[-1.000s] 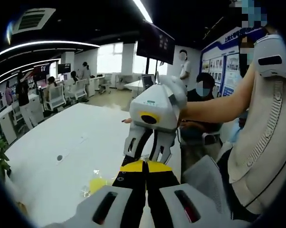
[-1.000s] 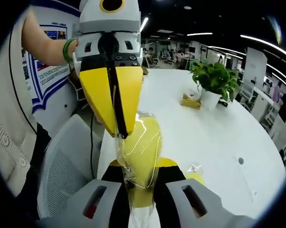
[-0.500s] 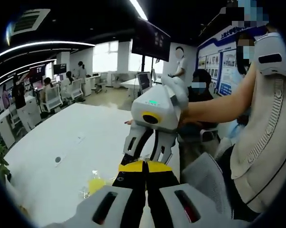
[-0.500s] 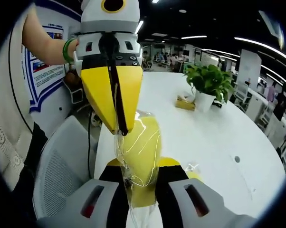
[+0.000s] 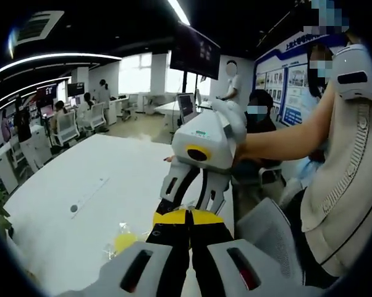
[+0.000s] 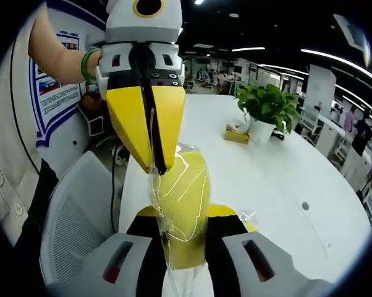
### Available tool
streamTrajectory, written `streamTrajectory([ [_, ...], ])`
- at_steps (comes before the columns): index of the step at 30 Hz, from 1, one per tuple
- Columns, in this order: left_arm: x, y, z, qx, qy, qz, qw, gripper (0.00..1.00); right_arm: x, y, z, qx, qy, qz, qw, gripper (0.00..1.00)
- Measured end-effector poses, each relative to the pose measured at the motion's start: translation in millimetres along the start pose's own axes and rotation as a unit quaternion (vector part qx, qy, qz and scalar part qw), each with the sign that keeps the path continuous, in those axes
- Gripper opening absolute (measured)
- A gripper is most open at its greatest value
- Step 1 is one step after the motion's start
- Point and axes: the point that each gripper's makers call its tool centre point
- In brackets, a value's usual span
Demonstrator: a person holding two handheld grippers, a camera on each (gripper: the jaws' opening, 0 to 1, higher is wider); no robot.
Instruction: Compare the silicone blocks by pressing each to a similar depth, holding the contact briefly, and releasing to observe deformation and rebound differences across the visible hardness samples.
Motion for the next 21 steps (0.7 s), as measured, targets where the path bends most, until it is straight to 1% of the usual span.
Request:
streamTrajectory([
  [12, 0.2, -4.4, 7.4, 0.004, 0.002, 0.004, 1.0000, 0.00, 2.8, 1.1, -6.8, 0.011, -0.009, -0.009, 0.9999, 0.22],
  [21, 1.4, -5.3, 14.9, -0.003, 0.010, 0.006, 0.9999, 0.00, 1.6, 2.6, -12.2, 0.020, -0.016, -0.021, 0.9995, 0.27],
])
Point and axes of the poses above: the point that each gripper's makers call its tool centre point, and the gripper's own axes: y roughly backward along the fingers, z roughly to its left, x roughly out of its underside, and after that the axes turned 3 degrees about -x, right-handed
